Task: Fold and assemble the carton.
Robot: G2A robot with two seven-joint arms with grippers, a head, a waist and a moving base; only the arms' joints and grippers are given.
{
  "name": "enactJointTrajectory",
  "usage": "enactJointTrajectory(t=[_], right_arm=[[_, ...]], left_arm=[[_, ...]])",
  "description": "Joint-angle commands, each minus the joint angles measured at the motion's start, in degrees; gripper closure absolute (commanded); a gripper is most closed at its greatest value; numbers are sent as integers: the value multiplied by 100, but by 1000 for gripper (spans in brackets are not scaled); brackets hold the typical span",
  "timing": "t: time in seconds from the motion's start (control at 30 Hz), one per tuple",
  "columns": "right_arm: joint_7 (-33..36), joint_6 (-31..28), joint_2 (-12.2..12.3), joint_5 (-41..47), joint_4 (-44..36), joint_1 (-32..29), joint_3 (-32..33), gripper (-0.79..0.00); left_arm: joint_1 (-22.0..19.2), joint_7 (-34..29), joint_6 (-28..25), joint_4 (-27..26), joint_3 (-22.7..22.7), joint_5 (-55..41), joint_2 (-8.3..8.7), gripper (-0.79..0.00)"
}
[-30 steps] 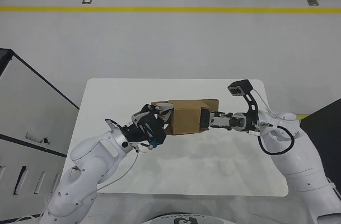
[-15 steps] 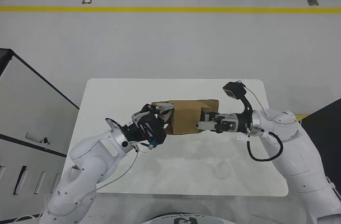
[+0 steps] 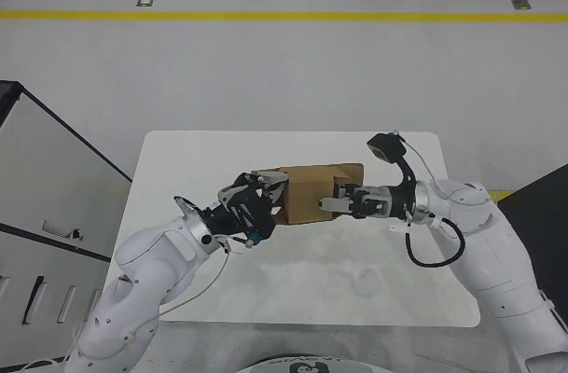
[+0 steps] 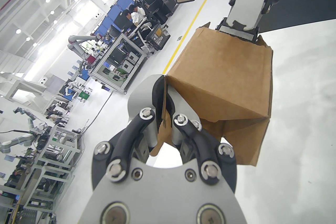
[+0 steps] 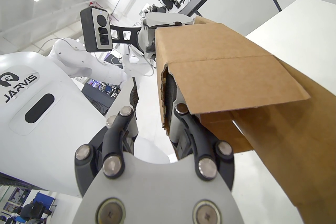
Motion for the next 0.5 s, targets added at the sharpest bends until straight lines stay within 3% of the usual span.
enactJointTrajectory(t=[0.0,0.07,0.1,0.13,0.47], right_arm=[[-34,34,-6,9,33,20,-31,0],[-58,52,-13,54,64,38,-65,0],[-63,57,-16,65,81,50,-79,0],[-60,71,-18,80,103,59,-97,0],[62,72,-10,532,340,-8,-53,0]], left_arm=[[-11,-4,-11,20,4,1,2,0],[-22,-14,-22,30,7,0,3,0],[-29,-54,-26,35,0,26,5,-234],[-43,-90,-57,19,0,71,8,-785],[-53,-69,199,-22,-255,-79,14,-785]])
